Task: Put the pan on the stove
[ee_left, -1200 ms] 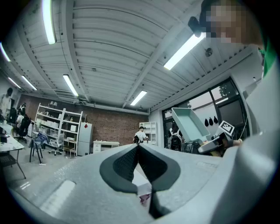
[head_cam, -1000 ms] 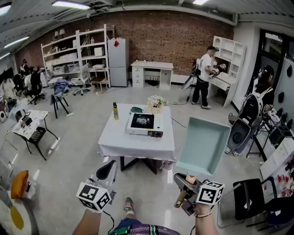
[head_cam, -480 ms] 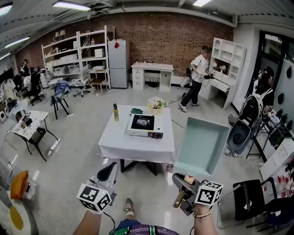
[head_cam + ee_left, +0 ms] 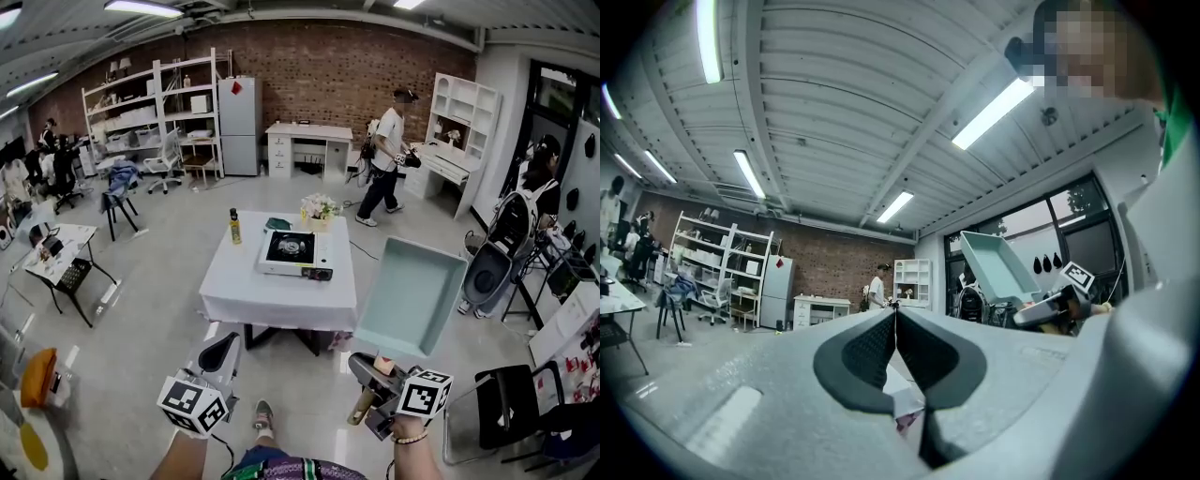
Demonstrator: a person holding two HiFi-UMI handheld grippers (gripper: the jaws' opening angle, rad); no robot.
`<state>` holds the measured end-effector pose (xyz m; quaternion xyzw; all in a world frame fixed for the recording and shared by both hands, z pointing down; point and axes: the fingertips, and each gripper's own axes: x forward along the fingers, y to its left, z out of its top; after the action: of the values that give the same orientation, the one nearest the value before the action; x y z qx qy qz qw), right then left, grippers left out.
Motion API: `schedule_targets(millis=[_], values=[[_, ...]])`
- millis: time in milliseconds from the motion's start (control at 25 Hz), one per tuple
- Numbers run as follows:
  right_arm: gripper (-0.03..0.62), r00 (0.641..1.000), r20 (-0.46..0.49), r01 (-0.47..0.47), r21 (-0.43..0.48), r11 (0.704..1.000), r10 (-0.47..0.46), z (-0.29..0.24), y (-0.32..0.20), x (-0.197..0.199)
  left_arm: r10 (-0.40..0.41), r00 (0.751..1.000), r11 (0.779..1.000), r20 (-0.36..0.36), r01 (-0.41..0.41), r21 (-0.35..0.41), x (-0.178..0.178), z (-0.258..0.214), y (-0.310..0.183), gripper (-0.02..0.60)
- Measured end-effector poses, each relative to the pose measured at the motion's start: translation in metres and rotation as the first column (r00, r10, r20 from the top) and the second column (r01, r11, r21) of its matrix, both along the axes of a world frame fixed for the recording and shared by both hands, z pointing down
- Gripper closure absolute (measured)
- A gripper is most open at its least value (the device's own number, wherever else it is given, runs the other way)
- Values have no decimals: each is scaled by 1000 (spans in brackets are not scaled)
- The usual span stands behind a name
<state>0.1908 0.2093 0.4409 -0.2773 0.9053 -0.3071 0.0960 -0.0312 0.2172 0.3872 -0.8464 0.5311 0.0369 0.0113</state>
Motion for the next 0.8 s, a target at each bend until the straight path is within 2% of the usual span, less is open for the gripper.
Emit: schedule_targets(millis=[200, 800], values=[[528, 1000, 29, -8, -12, 1000, 9, 1, -14, -4, -13, 1000, 1000, -3, 13, -5, -10, 2, -11, 563], [528, 1000, -5, -10, -25, 1000, 10, 5, -84, -30, -31, 998, 999, 46, 32, -25, -35, 14, -81, 563]])
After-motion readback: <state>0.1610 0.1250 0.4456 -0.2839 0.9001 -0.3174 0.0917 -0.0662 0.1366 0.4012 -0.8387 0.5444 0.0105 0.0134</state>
